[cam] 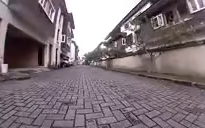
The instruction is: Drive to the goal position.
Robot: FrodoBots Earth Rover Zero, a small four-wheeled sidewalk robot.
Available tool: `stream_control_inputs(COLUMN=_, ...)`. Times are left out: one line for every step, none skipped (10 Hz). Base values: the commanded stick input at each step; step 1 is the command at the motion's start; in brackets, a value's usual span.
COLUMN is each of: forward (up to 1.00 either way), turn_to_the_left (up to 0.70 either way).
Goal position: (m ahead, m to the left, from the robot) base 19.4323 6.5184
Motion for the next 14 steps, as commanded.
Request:
stream_control_inputs(forward=0.5, turn_to_the_left=0.0)
stream_control_inputs(forward=0.5, turn_to_the_left=0.0)
stream_control_inputs(forward=0.5, turn_to_the_left=0.0)
stream_control_inputs(forward=0.5, turn_to_the_left=0.0)
stream_control_inputs(forward=0.5, turn_to_the_left=0.0)
stream_control_inputs(forward=0.5, turn_to_the_left=0.0)
stream_control_inputs(forward=0.5, turn_to_the_left=0.0)
stream_control_inputs(forward=0.5, turn_to_the_left=0.0)
stream_control_inputs(forward=0.5, turn_to_the_left=0.0)
stream_control_inputs(forward=0.5, turn_to_the_left=0.0)
stream_control_inputs(forward=0.5, turn_to_the_left=0.0)
stream_control_inputs(forward=0.5, turn_to_the_left=0.0)
stream_control_inputs(forward=0.5, turn_to_the_left=0.0)
stream_control_inputs(forward=0.5, turn_to_the_left=0.0)
